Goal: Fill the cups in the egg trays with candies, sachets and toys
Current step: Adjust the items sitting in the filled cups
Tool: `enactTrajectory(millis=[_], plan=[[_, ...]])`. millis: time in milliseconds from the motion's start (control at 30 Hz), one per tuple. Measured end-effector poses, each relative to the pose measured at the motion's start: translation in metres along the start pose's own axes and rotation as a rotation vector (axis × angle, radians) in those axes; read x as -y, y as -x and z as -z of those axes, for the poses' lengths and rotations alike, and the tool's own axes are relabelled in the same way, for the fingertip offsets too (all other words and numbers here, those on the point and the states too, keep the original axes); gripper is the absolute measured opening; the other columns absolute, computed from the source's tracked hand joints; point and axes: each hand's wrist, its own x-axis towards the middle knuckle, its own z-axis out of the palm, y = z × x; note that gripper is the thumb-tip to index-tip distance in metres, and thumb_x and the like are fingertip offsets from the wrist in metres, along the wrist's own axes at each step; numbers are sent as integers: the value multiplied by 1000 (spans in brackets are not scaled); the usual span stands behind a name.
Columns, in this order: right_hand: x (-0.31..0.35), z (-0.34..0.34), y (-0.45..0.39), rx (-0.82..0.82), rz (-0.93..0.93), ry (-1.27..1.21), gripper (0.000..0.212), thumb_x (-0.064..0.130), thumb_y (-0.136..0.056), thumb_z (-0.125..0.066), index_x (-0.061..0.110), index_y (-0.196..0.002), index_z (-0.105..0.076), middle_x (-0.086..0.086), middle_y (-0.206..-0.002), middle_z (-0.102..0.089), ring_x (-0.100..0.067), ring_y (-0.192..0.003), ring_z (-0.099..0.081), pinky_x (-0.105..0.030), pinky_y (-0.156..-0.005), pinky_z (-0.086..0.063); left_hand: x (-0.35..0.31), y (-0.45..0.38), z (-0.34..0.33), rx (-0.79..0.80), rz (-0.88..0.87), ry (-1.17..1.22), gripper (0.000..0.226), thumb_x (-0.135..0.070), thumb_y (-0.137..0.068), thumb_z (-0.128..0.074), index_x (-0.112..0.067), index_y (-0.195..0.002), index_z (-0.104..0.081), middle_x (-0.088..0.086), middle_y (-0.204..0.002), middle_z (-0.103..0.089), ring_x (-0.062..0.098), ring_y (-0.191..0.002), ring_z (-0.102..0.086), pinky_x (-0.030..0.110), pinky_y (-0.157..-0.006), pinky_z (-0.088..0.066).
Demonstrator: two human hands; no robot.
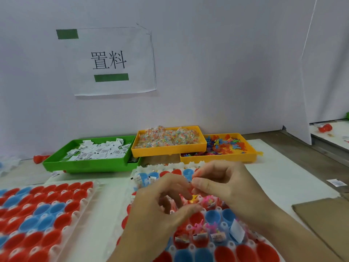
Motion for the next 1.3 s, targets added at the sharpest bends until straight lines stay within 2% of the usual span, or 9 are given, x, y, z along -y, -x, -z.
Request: enactTrajectory(millis=[200, 300, 400, 533, 767, 933, 1033, 1100, 1300], plan=[[0, -5, 1, 36, -67, -110, 6, 13, -84, -73, 12, -82, -79, -9, -82, -77, -21, -80, -76, -18, -67, -57, 5, 0, 1, -103, 12, 62, 14, -32, -70, -74, -34, -83, -72, -9, -71, -71, 13, -64, -66, 29, -59, -56], [-1, -4, 1, 58, -85, -111, 11, 17, -86, -70, 10, -83, -78, -13, -82, -76, -25, -79, -75, -21, -68, -57, 8, -1, 2, -78, 53, 151, 13, -25, -75, -73, -34, -84, -74, -2, -76, -72, 19, -71, -68, 28, -65, -56], [-3, -4, 0, 68, -79, -41, 22, 26, -87, -67, 9, -80, -79, -11, -79, -76, -23, -76, -74, -20, -68, -56, 11, -2, 5, -80, 72, 226, 6, -26, -78, -71, -29, -82, -74, 2, -72, -71, 10, -63, -63, 18, -59, -49], [-5, -2, 0, 43, -61, 11, 30, 38, -80, -63, 13, -79, -79, -10, -79, -76, -22, -75, -74, -22, -66, -57, 14, -5, 11, -102, 108, 309, 6, -27, -81, -67, -26, -81, -73, 4, -71, -70, 10, -62, -62, 17, -55, -48], [-10, 10, -4, -57, -40, 53, 24, 27, -92, -59, 17, -84, -79, -11, -82, -76, -26, -78, -73, -35, -71, -58, 20, -9, 38, -171, 213, 400, 14, -28, -74, -72, -15, -81, -74, 14, -81, -75, 20, -70, -70, 23, -63, -55], [-12, 15, -6, -74, -29, 86, 26, 20, -97, -56, 23, -85, -79, -9, -82, -75, -23, -76, -73, -30, -67, -60, 17, -9, 58, 80, 220, 228, 8, -13, -78, -73, -9, -83, -77, 12, -76, -74, 17, -66, -69, 21, -63, -55], [-13, 16, -6, -79, -25, 108, 26, 21, -97, -56, 24, -85, -79, -8, -82, -76, -22, -76, -73, -30, -69, -60, 14, -7, 59, 266, 207, -33, 13, -13, -80, -76, -25, -80, -80, -4, -78, -76, 9, -71, -70, 25, -68, -56], [-14, 16, -7, -85, -26, 124, 26, 21, -97, -56, 22, -85, -79, -6, -81, -76, -21, -75, -73, -29, -68, -60, 14, -6, 58, 356, 186, -176, 20, -14, -83, -77, -34, -77, -78, -15, -76, -74, 3, -70, -67, 15, -63, -50], [-15, 17, -7, -100, -40, 130, 25, 19, -97, -56, 16, -87, -78, -7, -82, -76, -21, -74, -73, -34, -71, -58, 13, -6, 58, 434, 218, -291, 32, -10, -85, -75, -40, -72, -74, -18, -72, -71, 1, -69, -63, 9, -63, -43]])
